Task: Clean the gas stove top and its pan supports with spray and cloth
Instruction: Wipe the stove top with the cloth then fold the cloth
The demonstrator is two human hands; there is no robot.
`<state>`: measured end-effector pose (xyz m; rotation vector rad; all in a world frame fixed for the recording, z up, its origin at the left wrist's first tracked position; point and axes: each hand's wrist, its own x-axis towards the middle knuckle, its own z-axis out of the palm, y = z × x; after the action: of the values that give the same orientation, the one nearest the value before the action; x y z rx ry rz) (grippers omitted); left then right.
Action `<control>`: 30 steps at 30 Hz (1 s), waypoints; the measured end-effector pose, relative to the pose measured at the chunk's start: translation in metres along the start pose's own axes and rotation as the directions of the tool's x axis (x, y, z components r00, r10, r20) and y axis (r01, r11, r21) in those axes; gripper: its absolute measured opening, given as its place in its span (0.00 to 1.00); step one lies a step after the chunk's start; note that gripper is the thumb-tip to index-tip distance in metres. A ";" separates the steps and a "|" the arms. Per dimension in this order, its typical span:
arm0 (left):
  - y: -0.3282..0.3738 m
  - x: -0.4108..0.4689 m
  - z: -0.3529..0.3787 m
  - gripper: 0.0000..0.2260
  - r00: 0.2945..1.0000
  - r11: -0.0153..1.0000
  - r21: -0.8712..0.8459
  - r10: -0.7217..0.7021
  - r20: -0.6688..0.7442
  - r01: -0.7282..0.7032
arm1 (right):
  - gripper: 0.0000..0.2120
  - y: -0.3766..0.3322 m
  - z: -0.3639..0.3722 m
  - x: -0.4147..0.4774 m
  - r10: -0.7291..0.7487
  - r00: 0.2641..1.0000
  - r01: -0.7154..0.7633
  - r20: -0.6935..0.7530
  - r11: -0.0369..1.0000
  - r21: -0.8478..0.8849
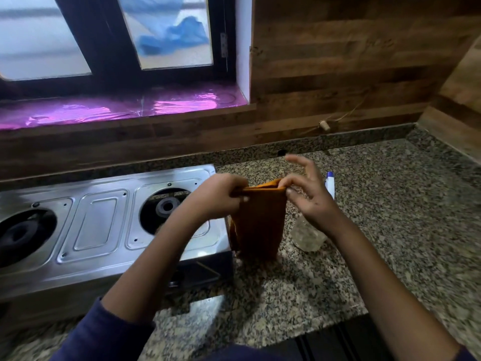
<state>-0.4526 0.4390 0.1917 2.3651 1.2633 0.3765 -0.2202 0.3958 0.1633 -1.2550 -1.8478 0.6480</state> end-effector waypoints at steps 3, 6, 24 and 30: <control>-0.007 0.009 -0.011 0.07 0.994 0.899 -0.433 0.091 0.054 -0.058 | 0.09 -0.008 -0.003 0.008 0.120 0.990 -0.140 0.078 0.921 0.364; -0.008 0.009 -0.019 0.01 0.995 0.761 -0.648 0.077 0.055 -0.023 | 0.07 -0.007 0.000 0.013 0.170 0.984 -0.172 0.045 0.883 0.436; -0.041 0.007 0.092 0.25 0.891 0.314 -0.878 -0.394 0.226 0.361 | 0.41 0.065 0.053 -0.015 0.721 0.582 -0.778 0.375 0.361 0.514; -0.046 0.009 0.088 0.26 0.869 0.296 -0.877 -0.440 0.226 0.377 | 0.35 0.067 0.067 -0.024 0.688 0.646 -0.664 0.330 0.294 0.687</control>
<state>-0.4432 0.4474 0.0931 1.0244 1.1726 0.7346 -0.2366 0.4004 0.0666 -1.3527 -0.6619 1.6758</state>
